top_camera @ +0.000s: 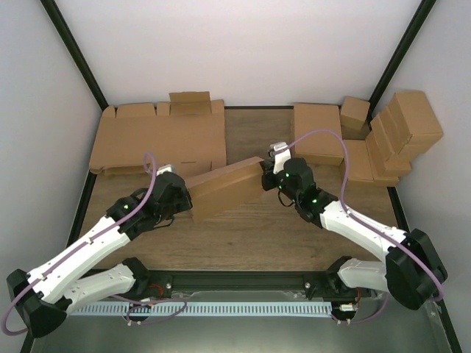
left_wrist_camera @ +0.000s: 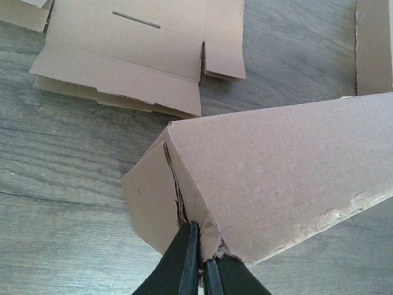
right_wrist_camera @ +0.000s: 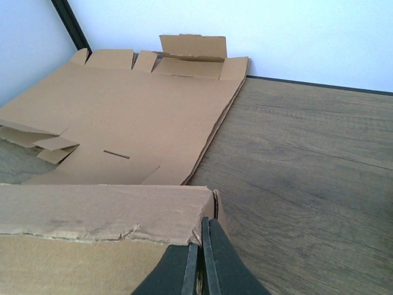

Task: Fold the paper box

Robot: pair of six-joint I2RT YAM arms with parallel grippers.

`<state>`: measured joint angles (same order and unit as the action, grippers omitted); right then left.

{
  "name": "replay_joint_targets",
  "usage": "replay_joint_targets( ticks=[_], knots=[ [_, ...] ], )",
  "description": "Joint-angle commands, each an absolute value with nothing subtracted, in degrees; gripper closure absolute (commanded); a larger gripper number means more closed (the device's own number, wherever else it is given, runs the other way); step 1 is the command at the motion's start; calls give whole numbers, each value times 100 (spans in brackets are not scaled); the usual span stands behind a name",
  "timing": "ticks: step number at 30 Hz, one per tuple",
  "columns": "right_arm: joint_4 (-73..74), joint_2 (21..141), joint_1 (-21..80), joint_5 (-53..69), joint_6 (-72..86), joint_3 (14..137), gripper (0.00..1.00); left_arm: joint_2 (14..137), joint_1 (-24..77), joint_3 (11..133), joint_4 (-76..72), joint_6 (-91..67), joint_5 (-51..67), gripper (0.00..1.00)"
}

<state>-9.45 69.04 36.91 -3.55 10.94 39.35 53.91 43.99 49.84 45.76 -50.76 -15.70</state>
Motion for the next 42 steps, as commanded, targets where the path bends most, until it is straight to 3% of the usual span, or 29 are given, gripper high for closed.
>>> replay_joint_targets(
  ticks=[1, 11, 19, 27, 33, 42],
  knots=[
    [349, 7152, 4052, -170, 1495, 3450, 99, 5628, 4486, 4832, 5650, -5175, -977, 96],
    [-201, 7167, 4818, -436, 2524, 2740, 99, 5578, 4479, 4808, 5425, -5045, -1041, 96],
    [-64, 7151, 4860, -692, 2528, 2796, 98, 5487, 4476, 4830, 5303, -4667, -1168, 96],
    [1376, 6044, 4790, -645, 2143, 3919, 71, 5571, 4479, 5145, 5335, -4033, -1321, 96],
    [2358, 5984, 4738, -319, 2137, 4994, 51, 5904, 4478, 5400, 5449, -3547, -1451, 96],
    [2415, 5792, 3969, 585, 2467, 5237, 28, 5818, 4478, 5381, 5310, -3369, -1290, 96]
  ],
)
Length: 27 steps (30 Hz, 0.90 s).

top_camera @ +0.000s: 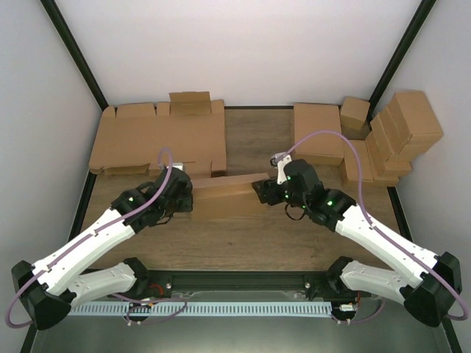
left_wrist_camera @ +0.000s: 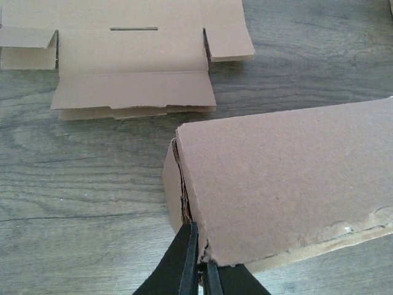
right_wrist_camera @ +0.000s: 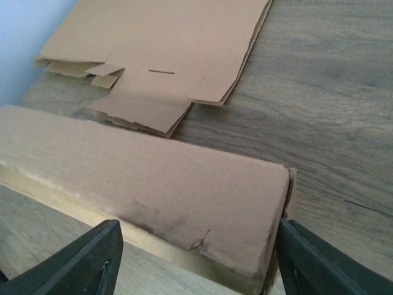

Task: Fold the paper box

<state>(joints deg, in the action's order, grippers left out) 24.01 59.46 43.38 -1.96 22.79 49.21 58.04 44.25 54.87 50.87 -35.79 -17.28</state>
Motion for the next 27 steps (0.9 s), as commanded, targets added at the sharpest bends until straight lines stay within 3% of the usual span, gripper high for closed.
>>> replay_joint_targets(
  ticks=[1, 7, 16, 21, 24, 27],
  knots=[
    [2390, 5784, 3824, 819, 2527, 5256, 27, 5794, 4481, 5379, 5312, -3361, -1284, 96],
    [2510, 5636, 3382, 468, 3094, 5404, 22, 5711, 4482, 5333, 5322, -3188, -1319, 96],
    [2430, 5607, 3185, 860, 3342, 4909, 47, 5693, 4478, 5284, 5253, -3128, -1238, 96],
    [2354, 5569, 3170, 931, 3375, 4452, 66, 5695, 4482, 5288, 5256, -3131, -1174, 94],
    [2304, 5574, 3172, 922, 3379, 4196, 71, 5708, 4478, 5362, 5292, -3139, -1045, 82],
    [2199, 5548, 3171, 923, 3392, 4013, 72, 5707, 4477, 5707, 5498, -3274, -767, 53]
  ],
)
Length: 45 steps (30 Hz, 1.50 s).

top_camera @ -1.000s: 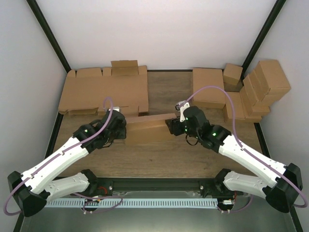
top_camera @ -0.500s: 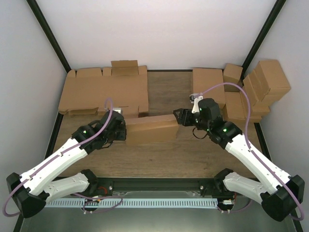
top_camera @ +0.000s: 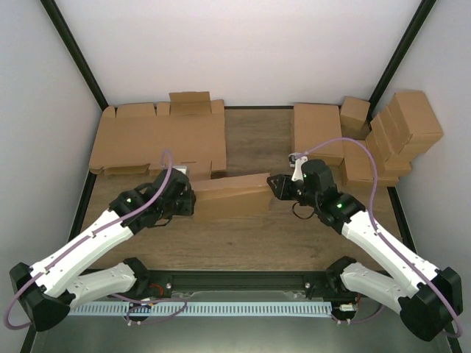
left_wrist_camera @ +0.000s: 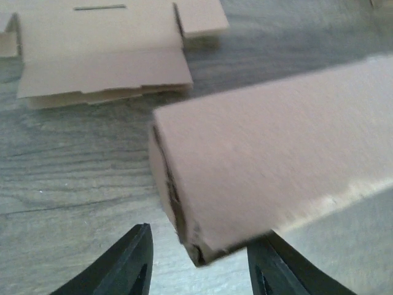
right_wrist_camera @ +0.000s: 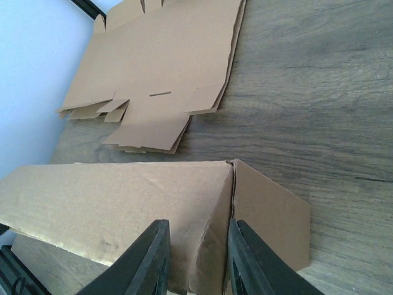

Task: Fold the paper box

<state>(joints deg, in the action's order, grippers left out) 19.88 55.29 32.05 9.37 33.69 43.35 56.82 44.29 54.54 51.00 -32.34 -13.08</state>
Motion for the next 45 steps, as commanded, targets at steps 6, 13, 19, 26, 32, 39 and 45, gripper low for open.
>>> replay_joint_targets(
  ticks=[6, 13, 19, 26, 32, 39, 45],
  knots=[
    [2096, 5546, 3173, 922, 3388, 3904, 72, 5372, 4014, 6206, 5483, -3589, 214, 35],
    [2032, 5555, 3168, 935, 3274, 3907, 71, 5009, 2619, 5335, 4348, -3942, 2394, 36],
    [1955, 5563, 3173, 968, 3247, 3886, 71, 4573, 1751, 4573, 3551, -4729, 3312, 50],
    [1898, 5563, 3173, 999, 3217, 3867, 70, 4176, 688, 3901, 2996, -5048, 4423, 50],
    [1872, 5593, 3173, 995, 3190, 3838, 70, 4254, 655, 3776, 2906, -5112, 4574, 51],
    [1841, 5681, 3169, 1114, 3216, 3695, 70, 4333, 623, 3355, 2748, -5287, 4587, 64],
    [1608, 5697, 3171, 1177, 3312, 3287, 70, 4342, 624, 3098, 3013, -5140, 4293, 76]
  ],
)
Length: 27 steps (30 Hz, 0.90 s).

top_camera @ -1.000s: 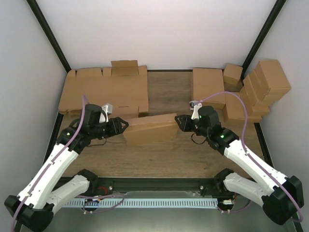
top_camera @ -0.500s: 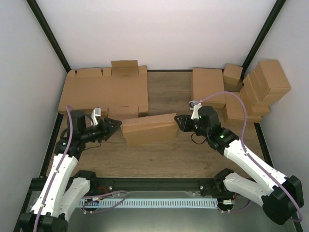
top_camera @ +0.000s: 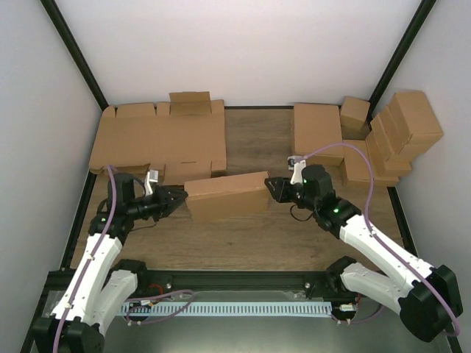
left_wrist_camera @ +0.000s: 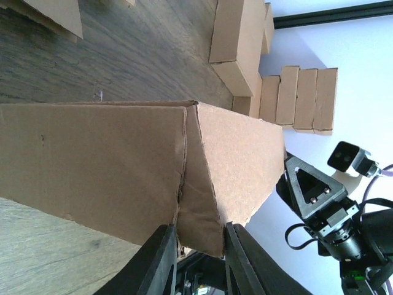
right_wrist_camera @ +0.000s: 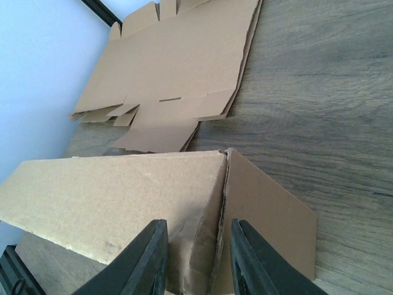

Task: Fold the paper box

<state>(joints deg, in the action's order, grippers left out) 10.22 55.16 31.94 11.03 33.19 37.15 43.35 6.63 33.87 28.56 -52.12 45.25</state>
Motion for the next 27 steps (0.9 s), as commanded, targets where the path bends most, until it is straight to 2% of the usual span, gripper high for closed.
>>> replay_joint_targets(
  ticks=[1, 7, 12, 15, 17, 19, 20, 22, 24, 27],
  knots=[
    [1581, 5721, 3173, 1191, 3336, 3231, 70, 4334, 628, 3022, 2995, -5134, 4275, 76],
    [1271, 5731, 3173, 1258, 3713, 2779, 77, 4289, 624, 2529, 2881, -5161, 4101, 77],
    [927, 5891, 3171, 1474, 3926, 2482, 82, 4307, 624, 2074, 2524, -5375, 4063, 81],
    [992, 5946, 3173, 1411, 3915, 2539, 88, 4300, 624, 2152, 2603, -5327, 3999, 83],
    [1121, 5816, 3173, 1254, 3854, 2672, 89, 4290, 620, 2354, 2803, -5217, 3920, 83],
    [1295, 5681, 3168, 1127, 3735, 2907, 85, 4296, 629, 2611, 2983, -5107, 3854, 83],
    [1388, 5633, 3159, 1115, 3635, 3059, 77, 4316, 625, 2787, 3067, -5055, 3828, 83],
    [1598, 5600, 3140, 1089, 3465, 3407, 67, 4366, 629, 3023, 3187, -4992, 3815, 82],
    [1780, 5626, 3093, 1095, 3314, 3743, 60, 4402, 622, 3243, 3260, -4956, 3838, 75],
    [1913, 5687, 2962, 1217, 3174, 4164, 56, 4403, 624, 3573, 3353, -4895, 3841, 57]
  ],
)
